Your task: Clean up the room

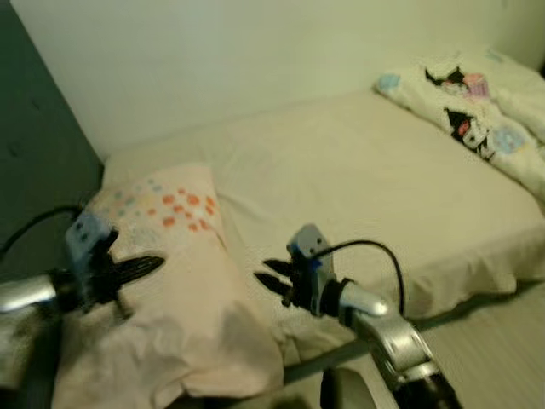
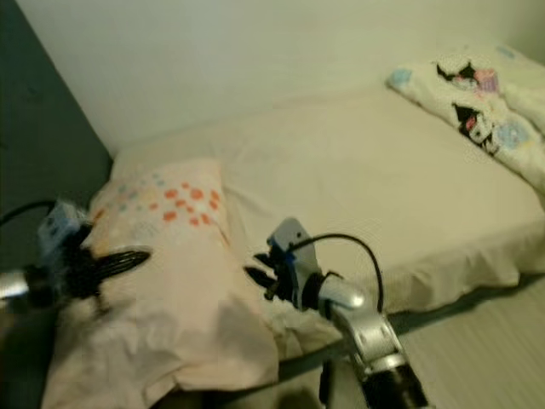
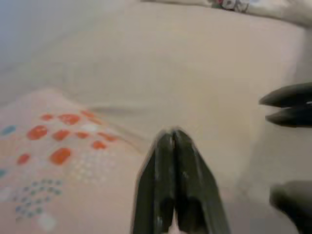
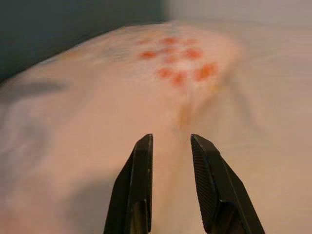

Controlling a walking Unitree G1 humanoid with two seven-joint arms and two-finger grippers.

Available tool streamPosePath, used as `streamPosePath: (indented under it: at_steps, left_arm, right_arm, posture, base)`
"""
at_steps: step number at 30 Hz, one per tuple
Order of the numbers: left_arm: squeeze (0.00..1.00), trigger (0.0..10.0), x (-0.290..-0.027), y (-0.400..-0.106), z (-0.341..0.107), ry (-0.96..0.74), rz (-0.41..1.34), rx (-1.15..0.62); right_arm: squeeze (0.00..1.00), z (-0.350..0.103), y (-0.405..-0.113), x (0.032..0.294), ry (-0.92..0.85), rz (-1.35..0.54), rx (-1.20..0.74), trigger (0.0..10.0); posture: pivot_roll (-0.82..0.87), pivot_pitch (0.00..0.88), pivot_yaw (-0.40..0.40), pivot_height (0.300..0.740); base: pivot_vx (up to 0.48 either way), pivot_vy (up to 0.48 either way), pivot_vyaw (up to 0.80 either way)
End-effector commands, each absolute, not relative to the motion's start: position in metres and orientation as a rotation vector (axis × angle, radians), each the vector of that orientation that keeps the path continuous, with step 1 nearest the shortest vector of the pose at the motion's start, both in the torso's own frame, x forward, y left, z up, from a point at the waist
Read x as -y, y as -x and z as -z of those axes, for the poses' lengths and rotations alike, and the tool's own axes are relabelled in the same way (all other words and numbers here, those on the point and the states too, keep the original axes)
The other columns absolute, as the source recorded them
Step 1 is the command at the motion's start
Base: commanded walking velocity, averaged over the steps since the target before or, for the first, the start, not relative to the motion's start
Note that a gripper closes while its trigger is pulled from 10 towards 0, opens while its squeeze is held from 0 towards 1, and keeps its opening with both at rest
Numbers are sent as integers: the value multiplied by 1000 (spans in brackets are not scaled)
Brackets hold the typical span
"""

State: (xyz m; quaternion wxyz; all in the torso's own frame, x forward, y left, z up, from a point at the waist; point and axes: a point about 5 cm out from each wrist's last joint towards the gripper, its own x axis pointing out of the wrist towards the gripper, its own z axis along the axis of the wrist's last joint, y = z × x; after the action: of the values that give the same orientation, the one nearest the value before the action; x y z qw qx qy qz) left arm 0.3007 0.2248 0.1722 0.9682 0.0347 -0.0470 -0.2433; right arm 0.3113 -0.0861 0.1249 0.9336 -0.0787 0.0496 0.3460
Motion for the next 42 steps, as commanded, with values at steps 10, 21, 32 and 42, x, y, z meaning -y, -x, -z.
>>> streamPosePath:
  at_steps: [10,21,32,42]
  left_arm:
    - [0,10000,-188,-313,-117,-74,92,-93]
    - [0,10000,-161,-320,-110,-151,10,-62]
    - [0,10000,-152,-315,-107,-197,64,-13]
    - [0,10000,-163,-312,-108,-200,18,-25]
  right_arm:
    - [0,-118,-322,107,119,-319,-56,10000]
    - [0,-106,-316,118,95,-217,-3,10000]
    - [0,-85,-317,128,47,-163,-126,10000]
    - [0,-84,-316,131,30,-161,-127,10000]
  posture:
    - [-54,13,26,610]
    - [-60,0,48,644]
    - [-56,0,54,678]
    - [-36,56,52,722]
  base:
    - [0,0,0]
    - [0,0,0]
    - [0,0,0]
    - [0,0,0]
